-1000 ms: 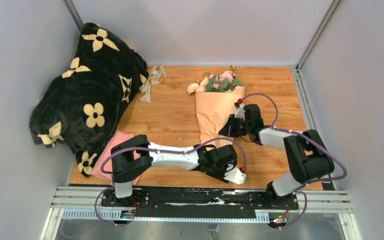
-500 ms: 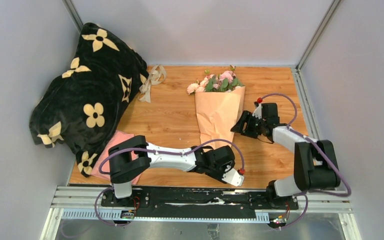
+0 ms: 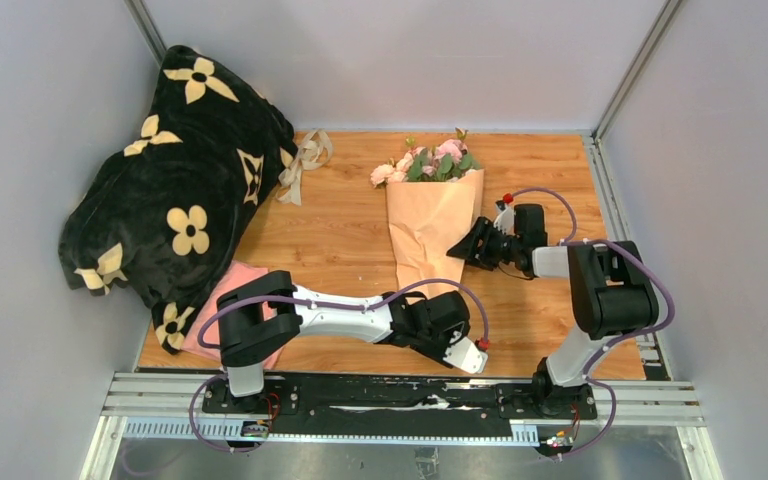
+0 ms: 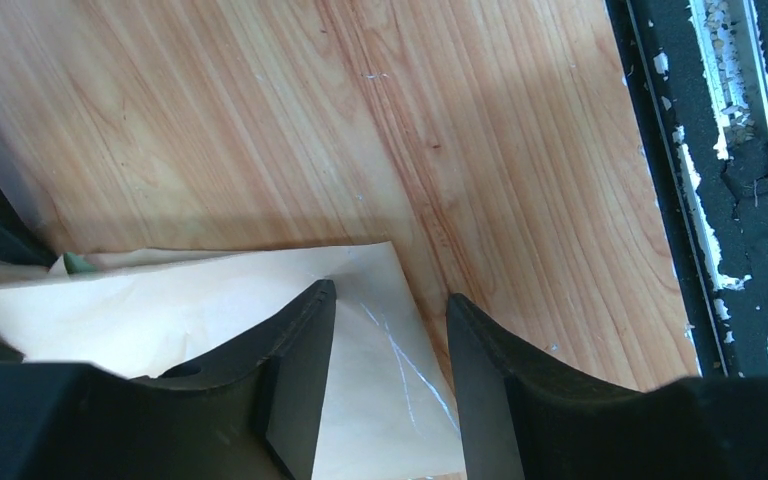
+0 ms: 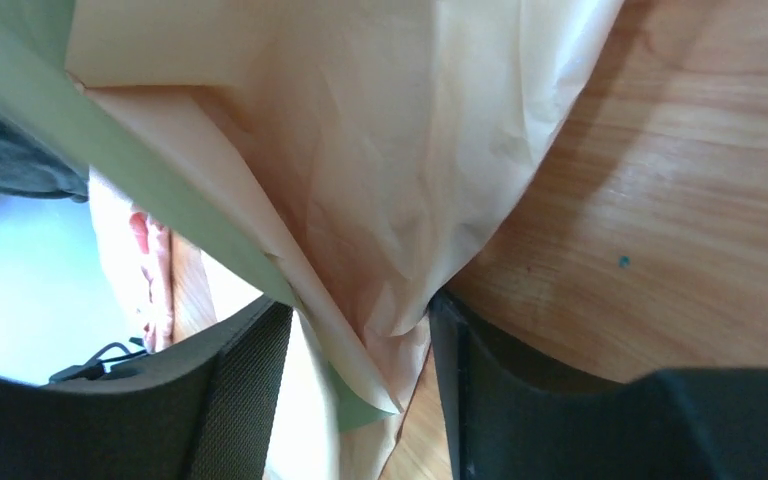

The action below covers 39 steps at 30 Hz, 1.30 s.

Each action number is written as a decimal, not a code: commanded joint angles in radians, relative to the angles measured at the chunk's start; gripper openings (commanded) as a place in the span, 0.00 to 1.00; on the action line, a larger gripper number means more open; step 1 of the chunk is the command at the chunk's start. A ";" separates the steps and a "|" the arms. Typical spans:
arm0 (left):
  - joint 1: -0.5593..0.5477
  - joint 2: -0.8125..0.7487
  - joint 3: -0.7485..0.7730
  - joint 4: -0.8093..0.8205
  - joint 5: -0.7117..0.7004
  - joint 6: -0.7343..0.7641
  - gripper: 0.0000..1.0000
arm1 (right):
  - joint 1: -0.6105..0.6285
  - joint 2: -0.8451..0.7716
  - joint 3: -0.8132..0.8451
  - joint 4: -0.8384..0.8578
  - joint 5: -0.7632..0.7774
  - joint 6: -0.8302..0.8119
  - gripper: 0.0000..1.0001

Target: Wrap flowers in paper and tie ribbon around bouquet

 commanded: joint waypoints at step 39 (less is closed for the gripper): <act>1.156 0.309 0.725 -0.416 -0.100 -0.431 0.57 | 0.044 -0.085 -0.130 -0.102 0.227 -0.032 0.00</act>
